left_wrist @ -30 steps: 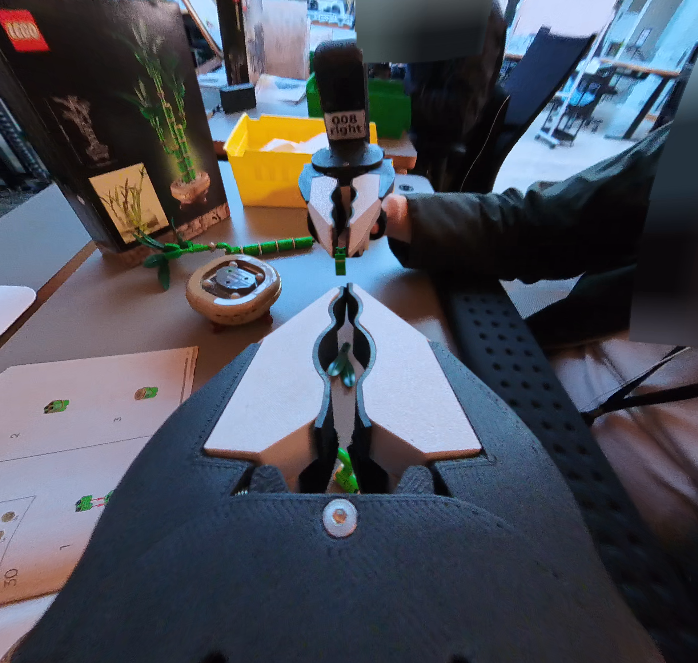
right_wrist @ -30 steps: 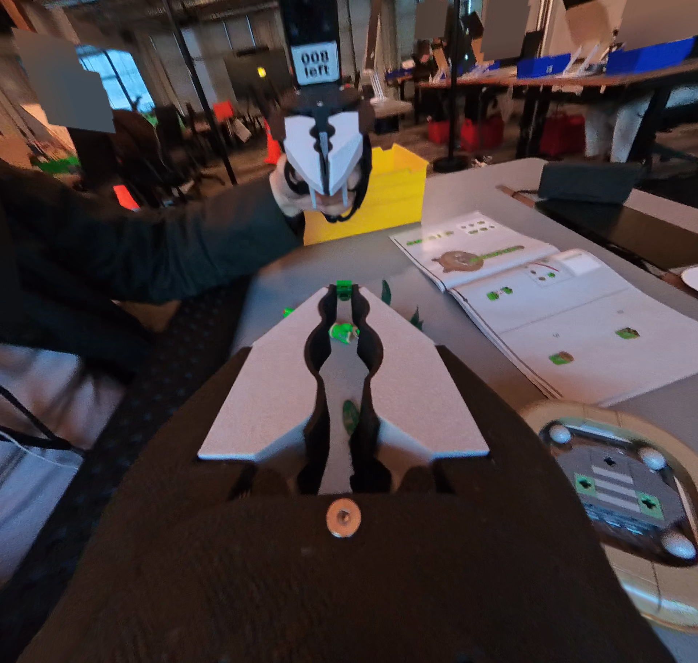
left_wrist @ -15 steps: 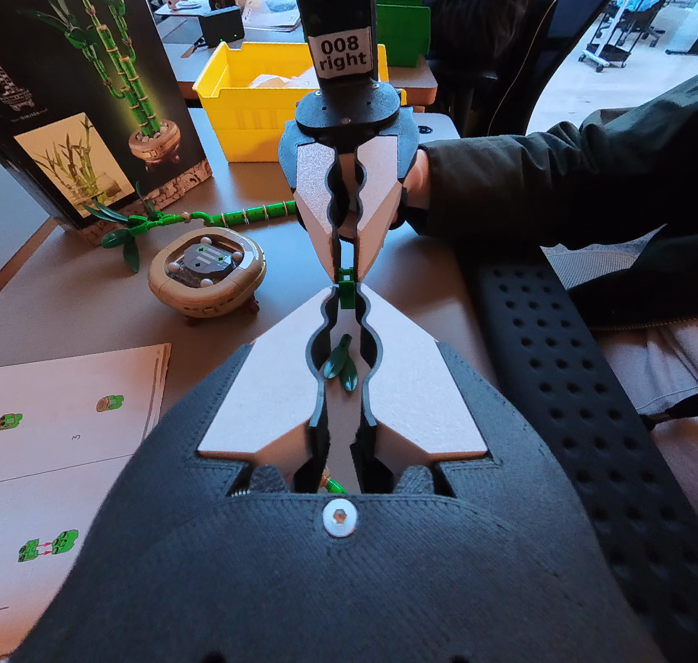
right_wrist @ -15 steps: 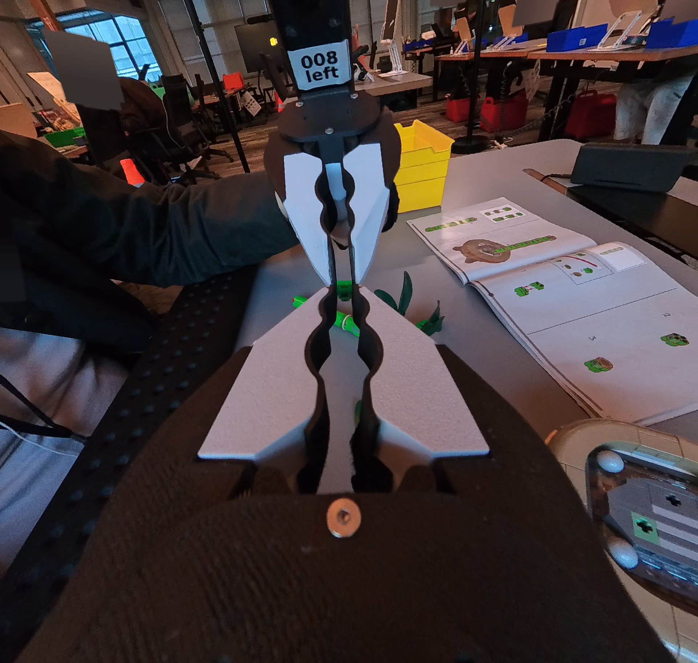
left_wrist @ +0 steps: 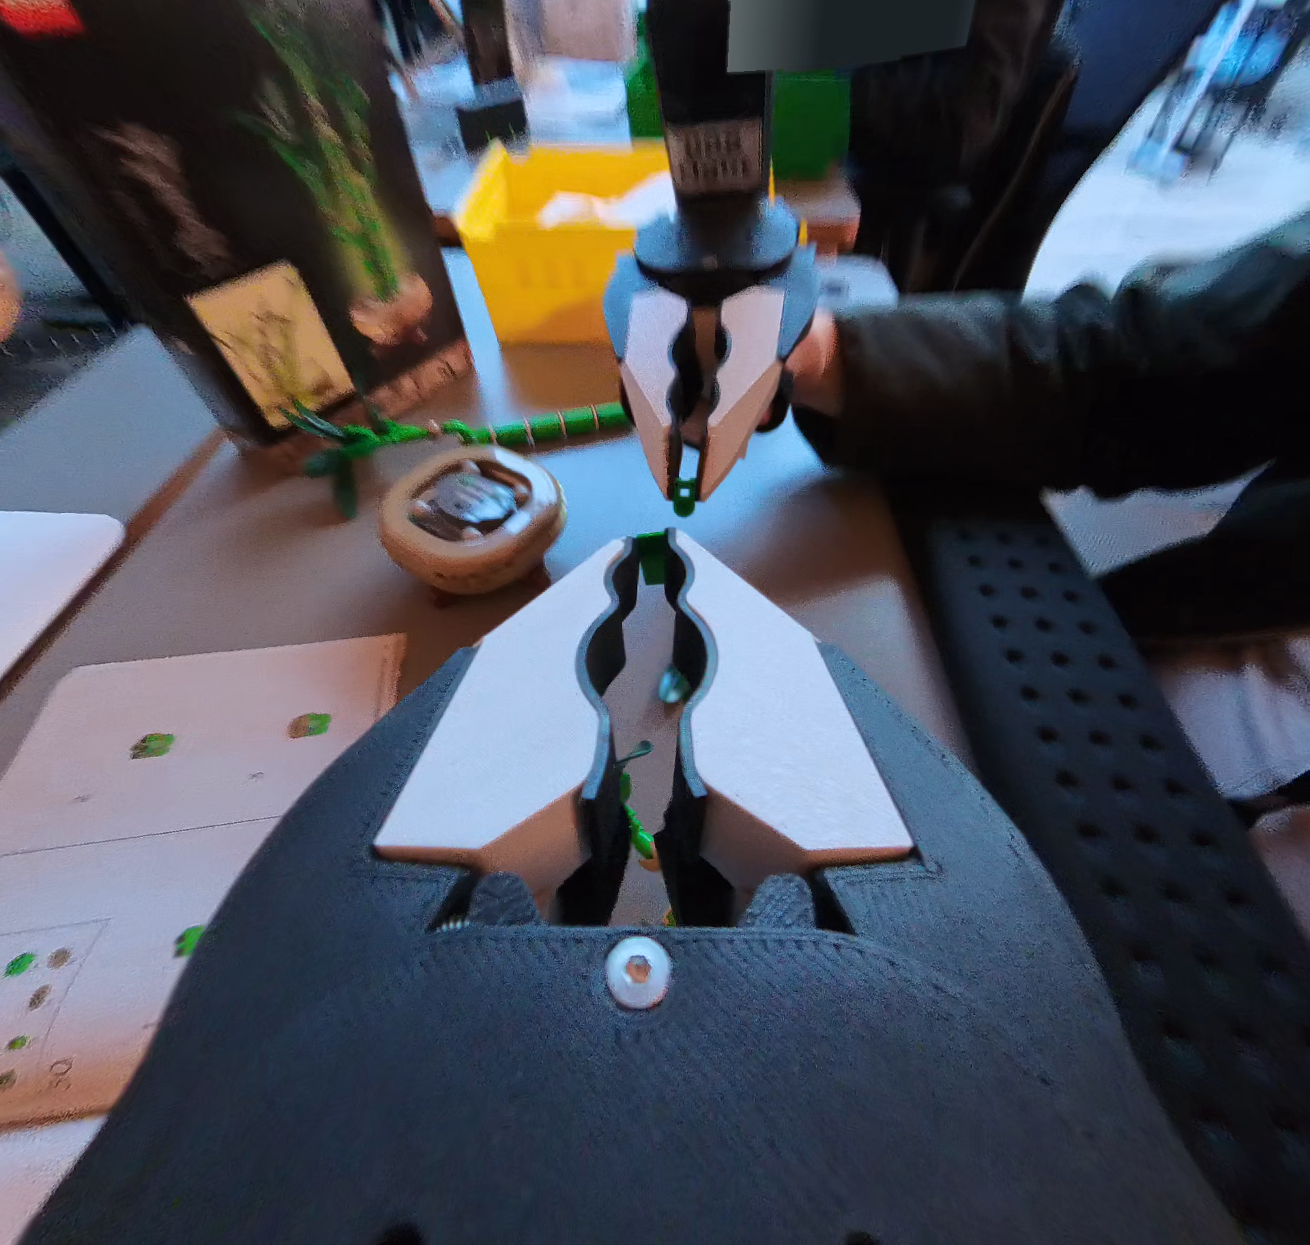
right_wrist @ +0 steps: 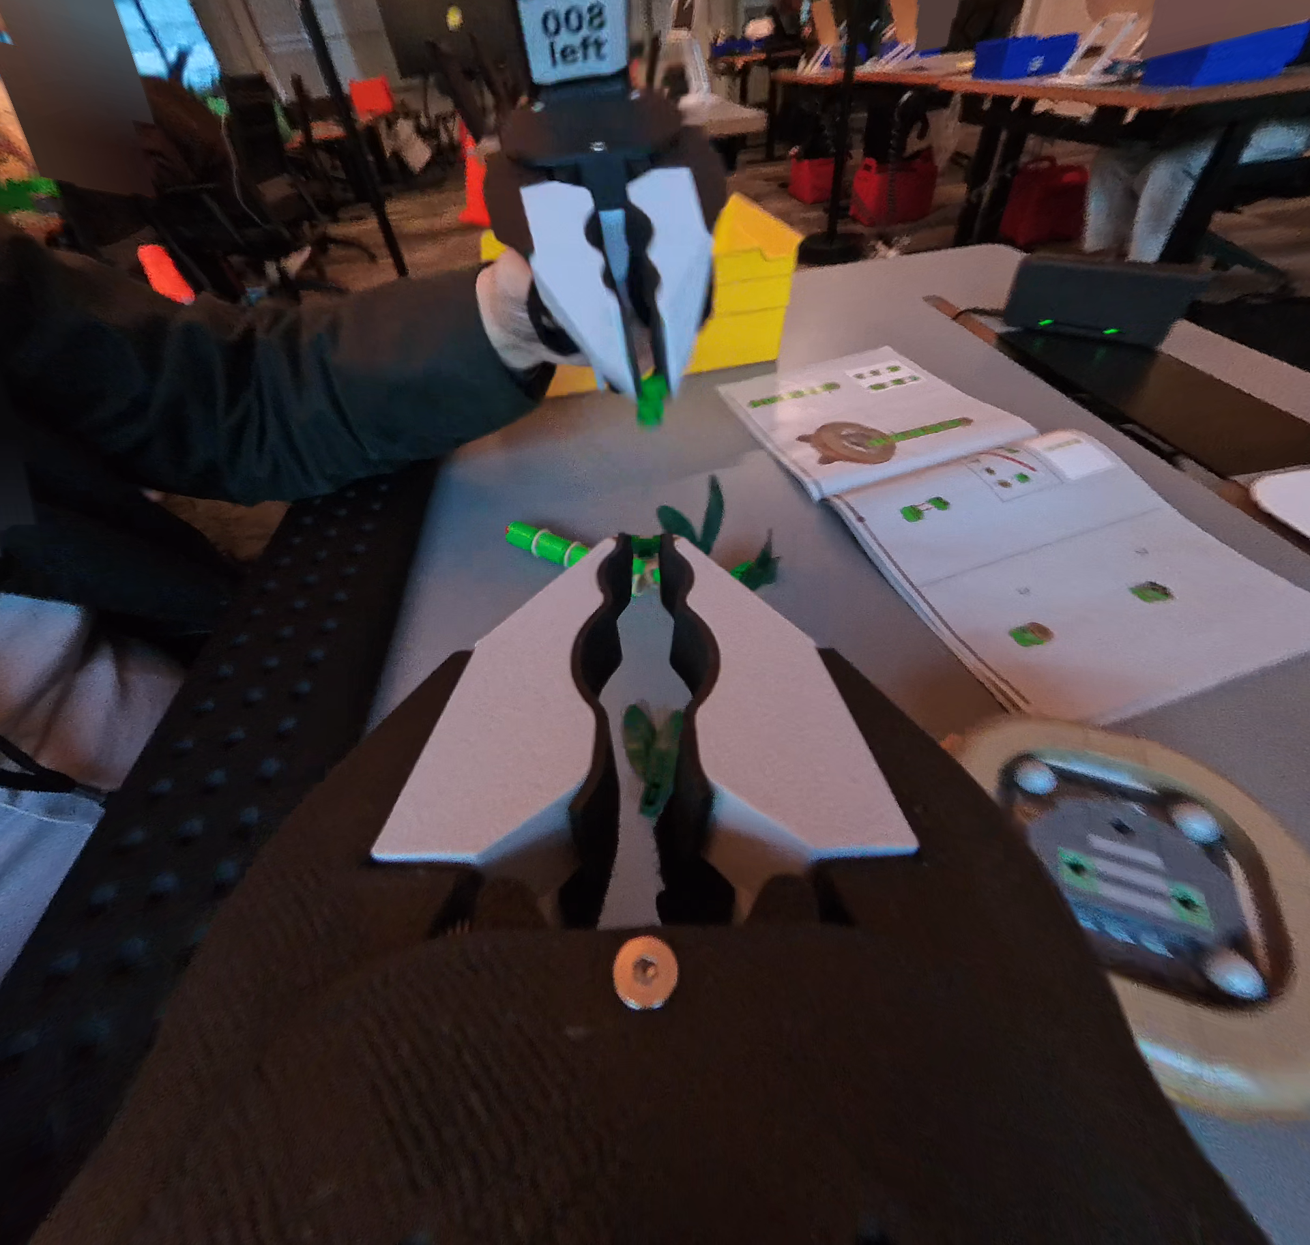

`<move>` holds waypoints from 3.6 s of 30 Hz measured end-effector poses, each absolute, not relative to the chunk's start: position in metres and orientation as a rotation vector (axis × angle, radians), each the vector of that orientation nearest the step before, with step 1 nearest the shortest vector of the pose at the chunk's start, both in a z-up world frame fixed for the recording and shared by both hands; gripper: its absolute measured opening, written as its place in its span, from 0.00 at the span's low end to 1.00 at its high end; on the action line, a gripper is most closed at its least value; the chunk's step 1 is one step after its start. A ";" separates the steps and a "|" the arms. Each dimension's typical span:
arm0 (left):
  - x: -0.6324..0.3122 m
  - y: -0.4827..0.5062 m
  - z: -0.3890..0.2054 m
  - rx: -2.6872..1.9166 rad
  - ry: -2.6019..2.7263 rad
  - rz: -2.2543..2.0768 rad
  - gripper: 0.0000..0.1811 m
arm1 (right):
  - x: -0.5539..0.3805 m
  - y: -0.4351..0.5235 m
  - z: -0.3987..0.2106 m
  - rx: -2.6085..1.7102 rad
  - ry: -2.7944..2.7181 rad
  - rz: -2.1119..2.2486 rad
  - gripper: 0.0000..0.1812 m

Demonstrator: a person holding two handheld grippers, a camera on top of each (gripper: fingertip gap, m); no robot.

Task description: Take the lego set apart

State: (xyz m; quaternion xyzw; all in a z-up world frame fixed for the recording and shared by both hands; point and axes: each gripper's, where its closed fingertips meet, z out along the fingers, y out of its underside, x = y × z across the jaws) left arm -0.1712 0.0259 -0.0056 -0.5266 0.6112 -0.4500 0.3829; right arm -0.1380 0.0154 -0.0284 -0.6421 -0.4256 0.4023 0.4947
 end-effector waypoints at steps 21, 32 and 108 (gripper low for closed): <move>-0.239 0.064 0.059 -1.481 1.363 -1.293 0.03 | -0.147 0.019 -0.064 -1.693 -1.072 1.022 0.04; -0.578 0.150 -0.028 -2.591 0.115 -0.115 0.03 | -0.154 0.019 -0.087 -1.767 -1.141 0.955 0.04; -0.160 0.001 0.045 -0.212 1.387 0.424 0.02 | -0.128 0.017 0.032 -1.107 -0.781 1.019 0.19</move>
